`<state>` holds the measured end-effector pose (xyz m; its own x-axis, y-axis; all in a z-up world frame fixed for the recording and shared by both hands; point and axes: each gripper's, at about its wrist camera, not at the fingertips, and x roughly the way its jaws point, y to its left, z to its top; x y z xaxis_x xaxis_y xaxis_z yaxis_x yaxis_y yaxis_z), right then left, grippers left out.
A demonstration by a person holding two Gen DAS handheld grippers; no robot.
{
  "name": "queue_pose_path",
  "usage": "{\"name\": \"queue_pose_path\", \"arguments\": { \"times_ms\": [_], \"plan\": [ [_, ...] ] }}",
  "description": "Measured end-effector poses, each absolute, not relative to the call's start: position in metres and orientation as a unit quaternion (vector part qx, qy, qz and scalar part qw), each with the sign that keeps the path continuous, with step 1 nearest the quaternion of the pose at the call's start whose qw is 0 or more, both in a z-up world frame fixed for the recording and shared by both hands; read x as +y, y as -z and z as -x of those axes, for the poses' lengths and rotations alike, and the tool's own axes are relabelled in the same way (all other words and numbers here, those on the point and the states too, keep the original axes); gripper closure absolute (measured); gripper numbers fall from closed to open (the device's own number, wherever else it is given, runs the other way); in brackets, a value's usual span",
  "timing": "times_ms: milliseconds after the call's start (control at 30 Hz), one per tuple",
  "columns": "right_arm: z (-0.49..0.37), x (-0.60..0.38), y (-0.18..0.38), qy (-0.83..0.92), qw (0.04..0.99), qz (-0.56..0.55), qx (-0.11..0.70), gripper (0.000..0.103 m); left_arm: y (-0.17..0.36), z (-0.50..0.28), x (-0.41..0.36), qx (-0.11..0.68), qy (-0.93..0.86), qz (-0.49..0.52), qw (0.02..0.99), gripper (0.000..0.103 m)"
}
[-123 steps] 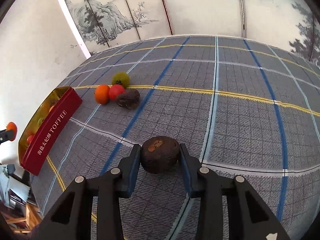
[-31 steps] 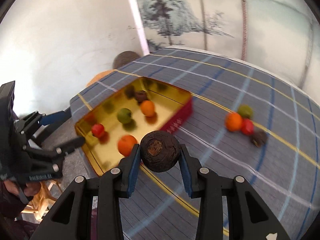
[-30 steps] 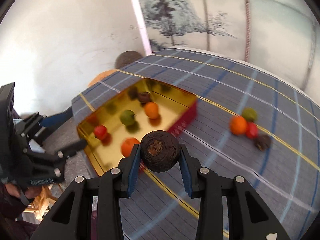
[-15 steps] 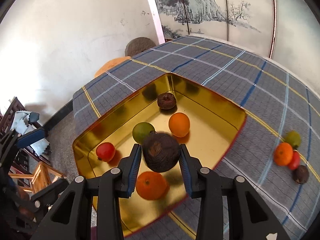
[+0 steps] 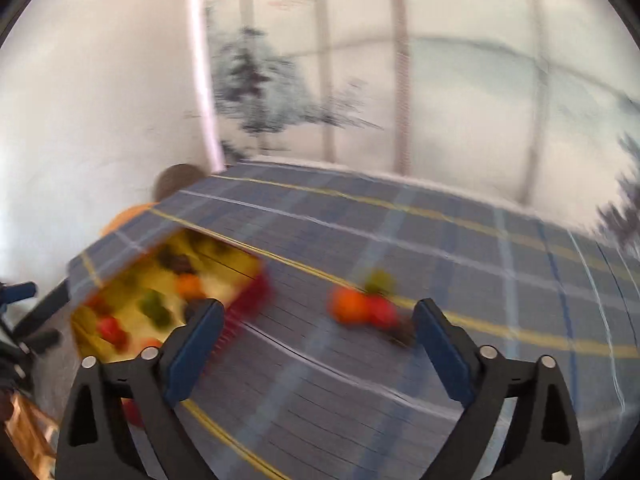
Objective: Organize fruits
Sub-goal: 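Lower the left gripper onto the loose orange and close it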
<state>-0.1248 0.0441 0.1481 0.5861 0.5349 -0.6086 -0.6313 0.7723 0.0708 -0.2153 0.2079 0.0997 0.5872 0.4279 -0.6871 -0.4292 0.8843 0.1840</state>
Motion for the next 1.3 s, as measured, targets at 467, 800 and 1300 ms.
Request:
{"name": "queue_pose_path", "arguments": {
  "times_ms": [467, 800, 1300],
  "plan": [
    [0.044, -0.116, -0.079, -0.113, 0.886, 0.118, 0.434, 0.001, -0.131, 0.09, 0.146, 0.401, -0.057, -0.033, 0.914, 0.015],
    [0.023, -0.133, -0.065, -0.097, 0.873, 0.069, 0.473, 0.0, -0.1, -0.035, 0.122, 0.436, 0.018, -0.059, 0.898, 0.015],
    [0.029, -0.13, -0.066, -0.098, 0.876, 0.069, 0.467, 0.0, -0.035, -0.108, 0.163, 0.511, 0.015, 0.077, 0.856, 0.041]
  ]
}}
